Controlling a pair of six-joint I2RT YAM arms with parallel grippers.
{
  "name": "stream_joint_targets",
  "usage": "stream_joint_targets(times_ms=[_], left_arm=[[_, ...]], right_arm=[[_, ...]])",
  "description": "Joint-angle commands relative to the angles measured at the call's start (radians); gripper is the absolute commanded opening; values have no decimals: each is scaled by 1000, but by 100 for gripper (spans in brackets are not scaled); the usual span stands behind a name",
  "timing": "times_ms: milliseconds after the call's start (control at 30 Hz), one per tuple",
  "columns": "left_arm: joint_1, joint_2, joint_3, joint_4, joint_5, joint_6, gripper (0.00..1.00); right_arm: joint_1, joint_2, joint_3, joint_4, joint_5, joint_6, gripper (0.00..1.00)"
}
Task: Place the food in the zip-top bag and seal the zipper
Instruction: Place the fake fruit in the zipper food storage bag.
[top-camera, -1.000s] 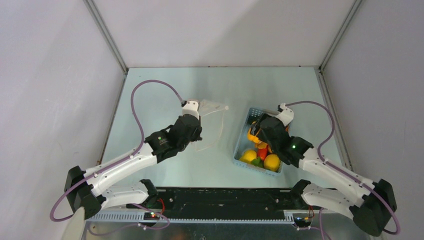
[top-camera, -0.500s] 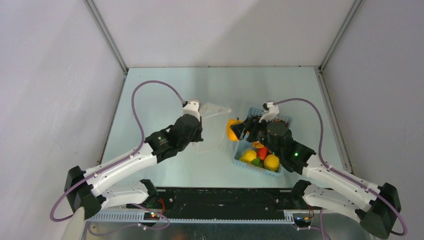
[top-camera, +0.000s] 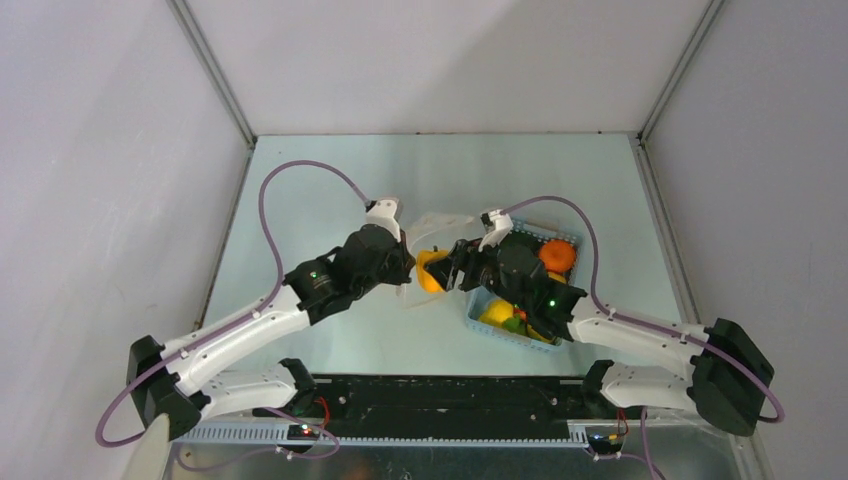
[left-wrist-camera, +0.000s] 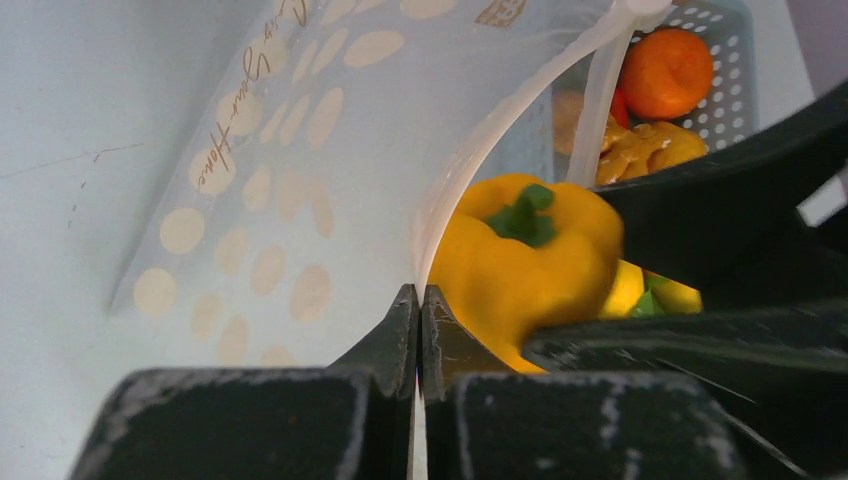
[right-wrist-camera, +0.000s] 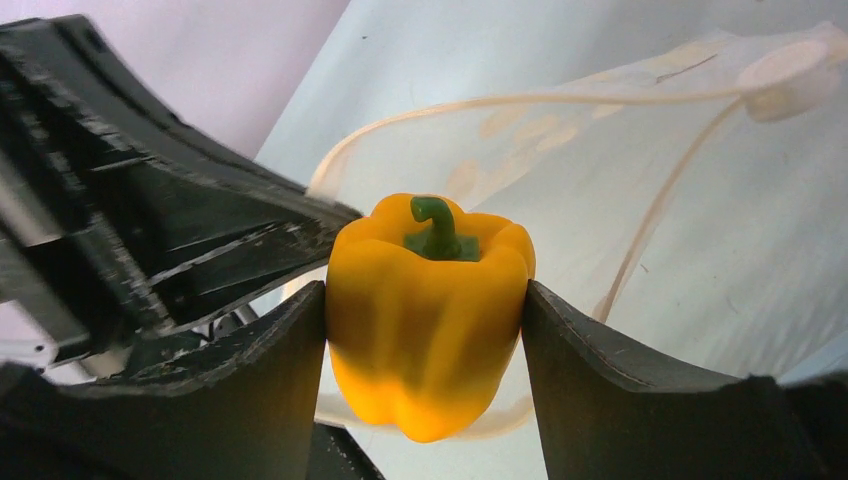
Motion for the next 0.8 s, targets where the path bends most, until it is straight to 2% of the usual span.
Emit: stream_joint_targets(times_ms=[0, 67, 100, 233, 300, 600, 767], left_arm=[[0, -49, 24, 19, 53, -26, 0], [-1, -57, 22, 26, 67, -23, 0], [0, -59, 20, 34, 73, -19, 0], [1, -50, 22, 32, 55, -15, 0], [1, -45, 28, 25, 42, -13, 0], [1, -47, 23, 51, -7, -11, 0], [0, -43, 28, 38, -69, -14, 0]], right_arm=[[9, 33, 3, 69, 96, 35, 40], [13, 48, 3, 61, 126, 49, 48], [15, 50, 3, 56, 134, 64, 57], [19, 50, 3, 40, 151, 77, 80], [20, 40, 3, 29, 155, 74, 86], [20, -59, 3, -35, 181, 35, 93], [15, -167, 3, -146, 198, -10, 99]])
